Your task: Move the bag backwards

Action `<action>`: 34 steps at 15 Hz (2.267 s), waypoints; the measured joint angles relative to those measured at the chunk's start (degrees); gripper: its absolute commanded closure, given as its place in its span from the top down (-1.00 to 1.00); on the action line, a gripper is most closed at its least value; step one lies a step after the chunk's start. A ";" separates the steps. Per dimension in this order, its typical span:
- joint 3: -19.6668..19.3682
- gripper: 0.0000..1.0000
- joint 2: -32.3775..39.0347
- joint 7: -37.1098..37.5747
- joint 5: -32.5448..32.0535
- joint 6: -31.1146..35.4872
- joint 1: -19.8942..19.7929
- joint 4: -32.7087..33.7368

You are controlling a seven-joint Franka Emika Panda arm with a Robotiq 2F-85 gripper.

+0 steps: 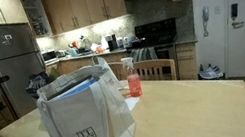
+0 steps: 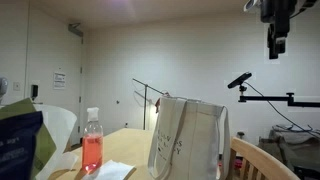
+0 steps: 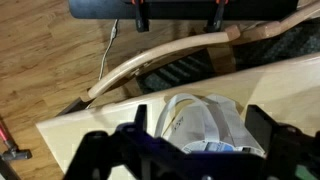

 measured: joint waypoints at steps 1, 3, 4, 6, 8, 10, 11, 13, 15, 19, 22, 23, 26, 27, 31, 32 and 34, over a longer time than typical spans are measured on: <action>0.00 1.00 0.00 0.00 0.00 0.00 0.00 0.00; 0.00 1.00 0.00 0.00 0.00 0.00 0.00 0.00; 0.00 1.00 0.00 0.00 0.00 0.00 0.00 0.00; 0.00 1.00 0.00 0.00 0.00 0.00 0.00 0.00; 0.00 1.00 0.00 0.00 0.00 0.00 0.00 0.00; 0.00 1.00 0.00 0.00 0.00 0.00 0.00 0.00; 0.00 1.00 0.00 0.00 0.00 0.00 0.00 0.00; 0.00 1.00 0.00 0.00 0.00 0.00 0.00 0.00; -0.12 1.00 0.08 0.00 0.19 0.00 0.00 0.00; -1.63 1.00 3.05 -0.39 1.62 0.40 0.25 -0.12; -2.69 1.00 8.88 -0.42 2.41 2.65 0.48 -0.18; -2.81 1.00 11.18 -0.42 2.52 3.79 0.48 -0.18; -2.74 1.00 17.81 -0.42 2.52 9.30 0.57 -0.13; -2.50 1.00 19.66 -0.37 2.31 12.03 0.59 -0.13; -1.10 1.00 24.49 0.01 0.67 22.34 0.63 -0.37; -1.10 1.00 24.77 0.00 0.67 22.33 0.63 -0.37; -1.18 1.00 24.59 -0.01 0.67 22.30 0.63 -0.36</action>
